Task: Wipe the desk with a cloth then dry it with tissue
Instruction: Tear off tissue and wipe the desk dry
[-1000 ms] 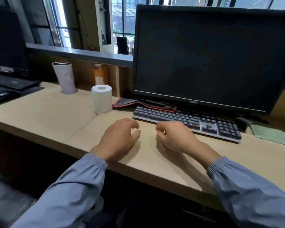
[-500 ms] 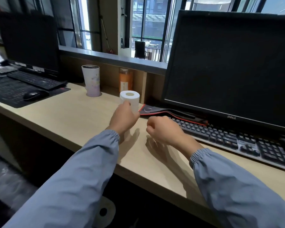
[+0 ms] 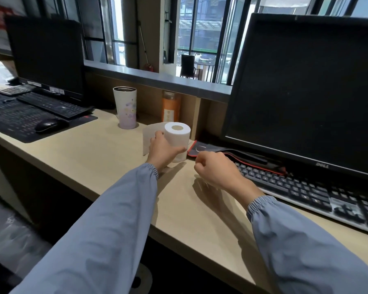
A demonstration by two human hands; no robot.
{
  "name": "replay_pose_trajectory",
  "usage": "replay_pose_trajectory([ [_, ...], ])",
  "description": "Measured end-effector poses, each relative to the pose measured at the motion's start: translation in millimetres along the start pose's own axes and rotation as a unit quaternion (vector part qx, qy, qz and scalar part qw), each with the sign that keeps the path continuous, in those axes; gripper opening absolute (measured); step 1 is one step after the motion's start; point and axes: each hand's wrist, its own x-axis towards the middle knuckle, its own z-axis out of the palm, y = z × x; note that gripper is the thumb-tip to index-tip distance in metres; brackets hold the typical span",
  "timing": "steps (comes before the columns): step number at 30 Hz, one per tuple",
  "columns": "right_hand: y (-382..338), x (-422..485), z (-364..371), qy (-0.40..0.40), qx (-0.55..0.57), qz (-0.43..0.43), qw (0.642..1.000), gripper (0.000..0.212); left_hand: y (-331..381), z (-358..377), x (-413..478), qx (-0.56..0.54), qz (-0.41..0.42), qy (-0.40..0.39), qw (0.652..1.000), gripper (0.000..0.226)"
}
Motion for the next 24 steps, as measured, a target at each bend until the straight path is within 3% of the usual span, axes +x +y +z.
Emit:
replay_pose_trajectory([
  [6,9,1,0,0.004,0.026,0.011,1.0,0.017,1,8,8,-0.04,0.008,0.014,0.999,0.102],
  [10,13,-2,-3,0.008,0.044,0.013,0.999,0.016,6,0,5,-0.081,0.031,0.024,0.996,0.097],
  [13,18,-9,-13,0.019,0.085,0.017,0.996,0.017,19,-21,-8,-0.151,0.011,-0.054,0.987,0.083],
  [16,21,-13,-20,0.048,0.189,0.051,0.98,0.023,31,-50,-28,-0.275,0.007,-0.171,0.946,0.066],
  [18,20,-15,-24,0.058,0.299,0.089,0.948,0.026,35,-66,-48,-0.37,-0.014,-0.213,0.904,0.063],
  [20,13,-18,-28,0.038,0.396,0.11,0.911,0.027,37,-76,-68,-0.443,-0.049,-0.235,0.864,0.062],
  [24,-1,-21,-32,-0.012,0.469,0.122,0.875,0.036,40,-80,-96,-0.516,-0.089,-0.253,0.814,0.052],
])
